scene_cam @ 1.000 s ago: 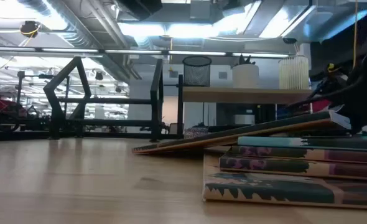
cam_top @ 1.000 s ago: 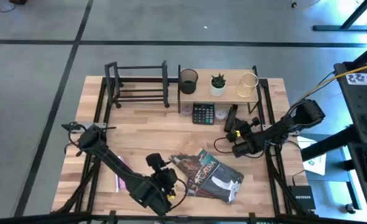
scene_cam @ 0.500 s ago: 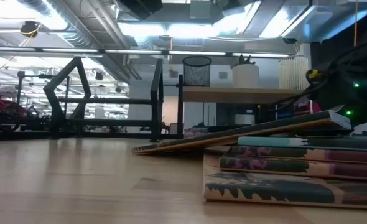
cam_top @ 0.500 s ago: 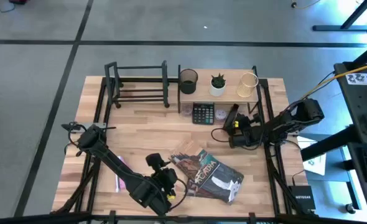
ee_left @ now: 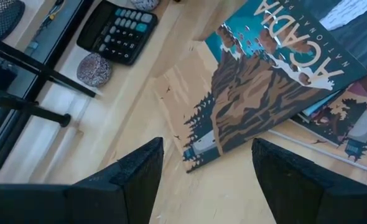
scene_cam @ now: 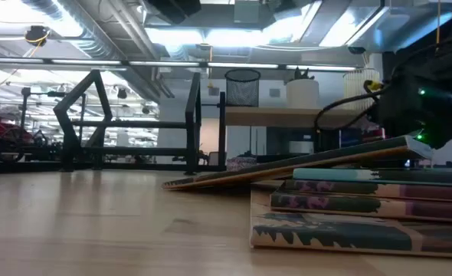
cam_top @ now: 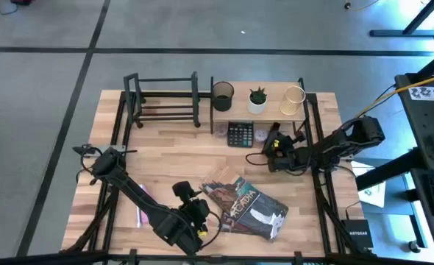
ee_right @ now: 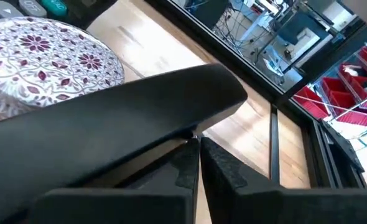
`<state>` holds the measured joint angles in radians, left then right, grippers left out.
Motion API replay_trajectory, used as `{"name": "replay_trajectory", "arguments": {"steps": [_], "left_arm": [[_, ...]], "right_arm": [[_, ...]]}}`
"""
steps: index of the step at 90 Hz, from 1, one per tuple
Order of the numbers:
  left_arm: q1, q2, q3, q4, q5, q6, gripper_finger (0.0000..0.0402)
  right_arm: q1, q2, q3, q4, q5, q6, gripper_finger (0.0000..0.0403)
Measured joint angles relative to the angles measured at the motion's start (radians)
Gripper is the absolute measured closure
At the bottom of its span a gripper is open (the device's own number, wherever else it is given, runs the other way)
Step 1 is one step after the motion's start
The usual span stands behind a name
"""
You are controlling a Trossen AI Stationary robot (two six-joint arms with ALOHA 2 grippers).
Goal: Stock shelves
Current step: Put the black stapler under the shelf
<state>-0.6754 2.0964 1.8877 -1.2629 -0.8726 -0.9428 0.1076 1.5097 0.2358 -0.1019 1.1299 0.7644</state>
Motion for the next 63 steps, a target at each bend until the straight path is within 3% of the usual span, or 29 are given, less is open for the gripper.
{"name": "replay_trajectory", "arguments": {"steps": [10,26,33,45,63], "left_arm": [[0.0,0.0,0.0,0.0,0.0,0.0,0.0174],[0.0,0.0,0.0,0.028,0.0,0.005,0.0174],[0.0,0.0,0.0,0.041,0.0,0.015,0.0174],[0.0,0.0,0.001,0.053,0.0,0.023,0.0174],[0.0,0.0,0.001,0.053,0.001,0.023,0.0174]], "right_arm": [[0.023,-0.021,0.039,-0.118,-0.033,0.065,0.0403],[0.023,-0.026,0.175,-0.732,-0.132,0.44,0.0403],[0.052,-0.027,0.201,-0.893,-0.171,0.565,0.0403],[0.171,-0.035,0.228,-0.845,-0.242,0.59,0.0403],[0.407,-0.035,0.265,-0.722,-0.444,0.636,0.0403]]}}
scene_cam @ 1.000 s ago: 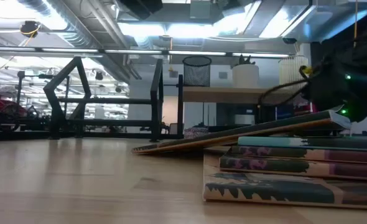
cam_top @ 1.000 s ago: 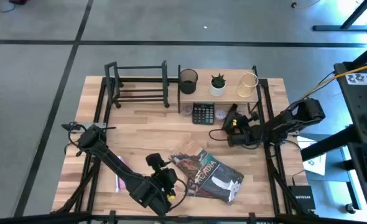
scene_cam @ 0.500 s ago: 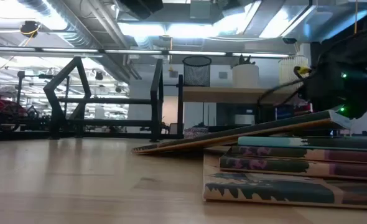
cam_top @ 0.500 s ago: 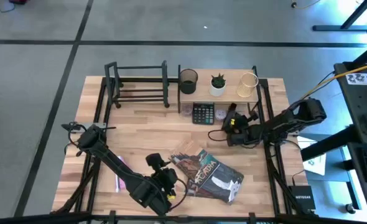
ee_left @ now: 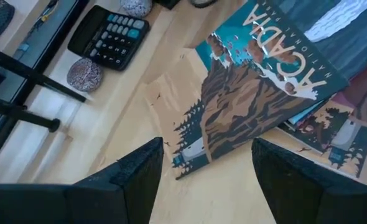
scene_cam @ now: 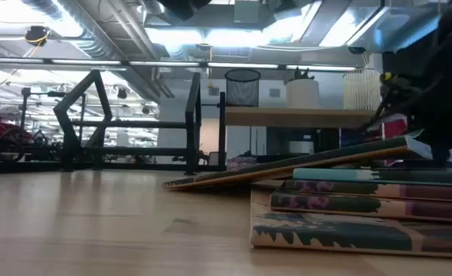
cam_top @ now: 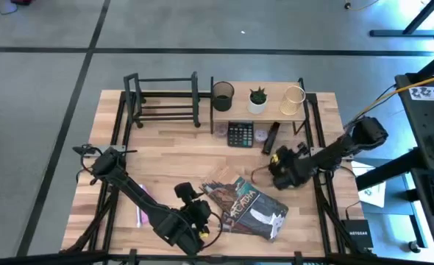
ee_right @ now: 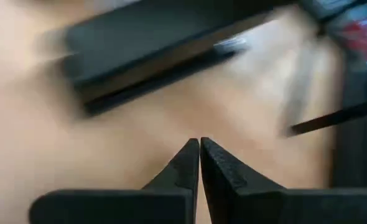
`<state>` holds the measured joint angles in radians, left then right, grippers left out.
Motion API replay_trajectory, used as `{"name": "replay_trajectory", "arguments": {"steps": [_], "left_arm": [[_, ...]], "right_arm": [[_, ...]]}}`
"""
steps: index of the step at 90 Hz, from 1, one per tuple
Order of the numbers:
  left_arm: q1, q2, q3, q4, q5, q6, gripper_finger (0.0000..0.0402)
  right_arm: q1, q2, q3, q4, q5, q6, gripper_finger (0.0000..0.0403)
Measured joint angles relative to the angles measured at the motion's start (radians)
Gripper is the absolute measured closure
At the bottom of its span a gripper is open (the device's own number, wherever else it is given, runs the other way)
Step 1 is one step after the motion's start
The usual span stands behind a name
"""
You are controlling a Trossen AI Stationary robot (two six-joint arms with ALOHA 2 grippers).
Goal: Stock shelves
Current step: Put the black stapler under the shelf
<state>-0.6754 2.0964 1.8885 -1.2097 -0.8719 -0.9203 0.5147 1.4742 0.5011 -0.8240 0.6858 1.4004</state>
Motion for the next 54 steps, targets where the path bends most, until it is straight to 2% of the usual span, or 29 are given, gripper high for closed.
{"name": "replay_trajectory", "arguments": {"steps": [11,22,36,54], "left_arm": [[-0.001,0.0,0.0,0.003,0.0,0.001,0.0174],[0.001,0.0,0.0,0.003,0.0,0.003,0.0174],[0.002,0.0,0.0,0.003,0.0,0.004,0.0174],[0.002,0.0,0.0,0.003,0.0,0.015,0.0174]], "right_arm": [[0.15,0.0,0.0,0.066,-0.039,0.077,0.0403],[0.233,0.0,-0.029,0.223,0.069,0.1,0.0403],[0.194,-0.001,-0.122,0.455,0.185,0.066,0.0403],[0.088,-0.004,-0.29,0.902,0.176,-0.157,0.0403]]}}
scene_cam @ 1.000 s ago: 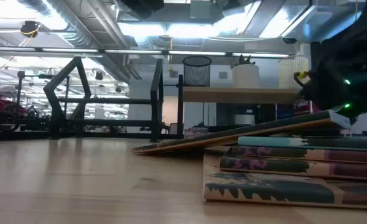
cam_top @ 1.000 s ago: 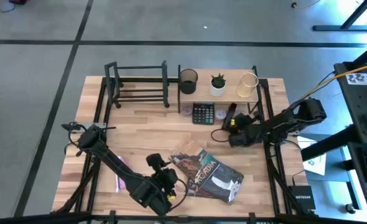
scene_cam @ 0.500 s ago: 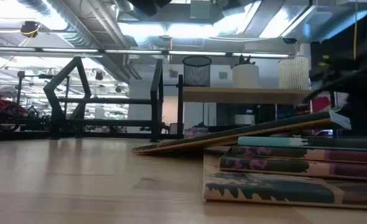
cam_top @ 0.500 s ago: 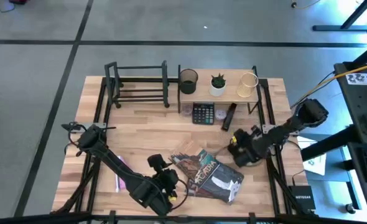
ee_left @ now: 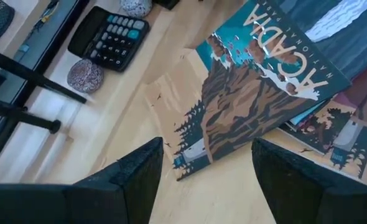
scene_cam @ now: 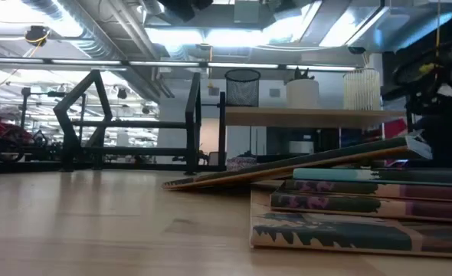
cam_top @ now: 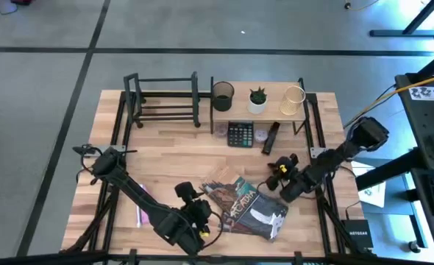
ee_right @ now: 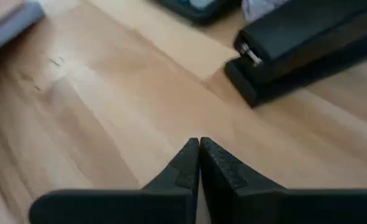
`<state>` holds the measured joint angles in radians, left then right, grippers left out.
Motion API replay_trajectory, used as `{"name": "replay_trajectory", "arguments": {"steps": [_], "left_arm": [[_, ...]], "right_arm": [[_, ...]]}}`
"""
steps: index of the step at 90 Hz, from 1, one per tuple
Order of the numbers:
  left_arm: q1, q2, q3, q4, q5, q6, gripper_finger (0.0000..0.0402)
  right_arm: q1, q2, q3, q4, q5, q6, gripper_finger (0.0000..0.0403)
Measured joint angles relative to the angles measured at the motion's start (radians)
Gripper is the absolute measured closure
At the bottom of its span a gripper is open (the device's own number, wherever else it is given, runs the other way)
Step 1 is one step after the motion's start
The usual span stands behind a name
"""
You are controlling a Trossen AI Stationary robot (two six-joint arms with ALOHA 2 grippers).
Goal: Stock shelves
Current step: Put the black stapler under the shelf
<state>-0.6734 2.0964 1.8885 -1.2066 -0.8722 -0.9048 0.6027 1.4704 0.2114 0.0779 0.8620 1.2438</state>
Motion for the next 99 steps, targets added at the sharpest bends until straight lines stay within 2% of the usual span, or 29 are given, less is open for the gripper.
{"name": "replay_trajectory", "arguments": {"steps": [14,26,51,76,99], "left_arm": [[0.001,0.0,0.0,0.0,-0.007,0.016,0.0174],[0.002,0.0,0.0,0.0,-0.007,0.015,0.0174],[0.002,0.0,0.0,0.0,-0.008,0.013,0.0174],[0.002,0.0,0.0,0.018,-0.007,0.015,0.0174],[-0.008,0.0,0.0,0.014,0.007,-0.054,0.0174]], "right_arm": [[-0.058,0.002,-0.102,0.342,-0.044,-0.192,0.0403],[-0.126,0.002,-0.14,0.441,-0.066,-0.238,0.0403],[-0.219,0.002,-0.142,0.45,-0.074,-0.301,0.0403],[-0.23,0.001,-0.14,0.361,-0.028,-0.152,0.0403],[-0.229,-0.014,-0.141,0.314,-0.015,-0.081,0.0403]]}}
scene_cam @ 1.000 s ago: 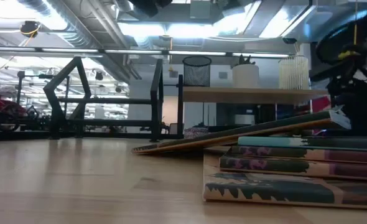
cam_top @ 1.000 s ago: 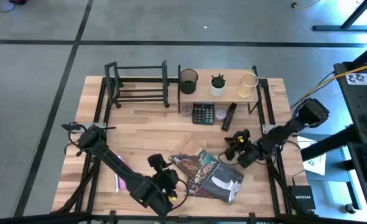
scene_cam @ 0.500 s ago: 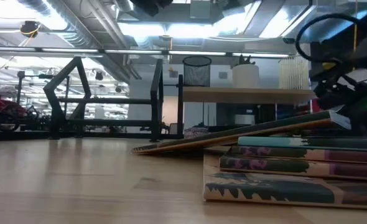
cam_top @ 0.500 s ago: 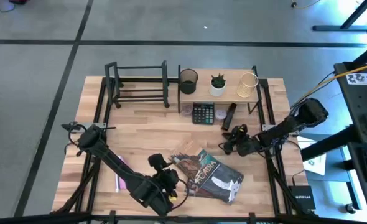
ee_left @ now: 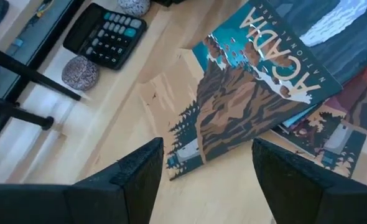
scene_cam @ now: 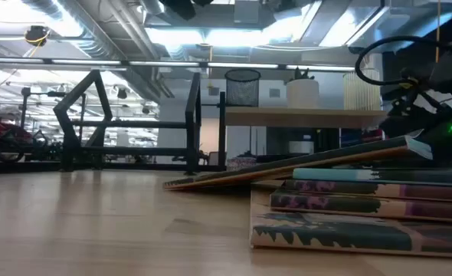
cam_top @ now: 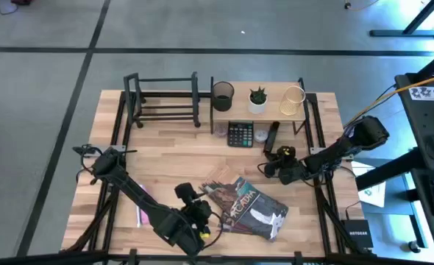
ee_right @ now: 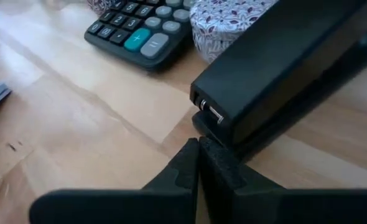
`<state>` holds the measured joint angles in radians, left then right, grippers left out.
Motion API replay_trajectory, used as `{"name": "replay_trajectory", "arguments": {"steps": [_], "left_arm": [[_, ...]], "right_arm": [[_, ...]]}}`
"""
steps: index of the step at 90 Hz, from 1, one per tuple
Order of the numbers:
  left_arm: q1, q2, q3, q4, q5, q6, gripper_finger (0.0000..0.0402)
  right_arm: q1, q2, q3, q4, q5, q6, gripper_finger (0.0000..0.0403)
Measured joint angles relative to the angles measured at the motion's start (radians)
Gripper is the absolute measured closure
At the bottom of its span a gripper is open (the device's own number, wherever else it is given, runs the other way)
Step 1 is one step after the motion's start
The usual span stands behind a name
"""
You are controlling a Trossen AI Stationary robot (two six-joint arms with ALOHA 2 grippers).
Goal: Stock shelves
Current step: Put the black stapler under the shelf, then put the pink stapler under the shelf
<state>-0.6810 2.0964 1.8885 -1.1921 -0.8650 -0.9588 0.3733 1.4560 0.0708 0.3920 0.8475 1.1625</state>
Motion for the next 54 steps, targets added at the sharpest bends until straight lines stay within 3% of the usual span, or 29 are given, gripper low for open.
{"name": "replay_trajectory", "arguments": {"steps": [19,37,45,54], "left_arm": [[-0.02,0.0,0.0,0.0,0.095,-0.104,0.0174],[-0.047,0.0,-0.001,-0.001,0.231,-0.269,0.0174],[-0.067,0.0,-0.001,-0.005,0.343,-0.346,0.0174],[-0.093,0.0,-0.001,-0.056,0.559,-0.444,0.0174]], "right_arm": [[0.0,-0.088,0.011,-0.121,-0.028,0.006,0.0403],[0.075,-0.212,0.117,-0.382,-0.078,-0.047,0.0403],[0.134,-0.247,0.203,-0.498,-0.063,-0.117,0.0403],[0.237,-0.261,0.32,-0.528,-0.051,-0.276,0.0403]]}}
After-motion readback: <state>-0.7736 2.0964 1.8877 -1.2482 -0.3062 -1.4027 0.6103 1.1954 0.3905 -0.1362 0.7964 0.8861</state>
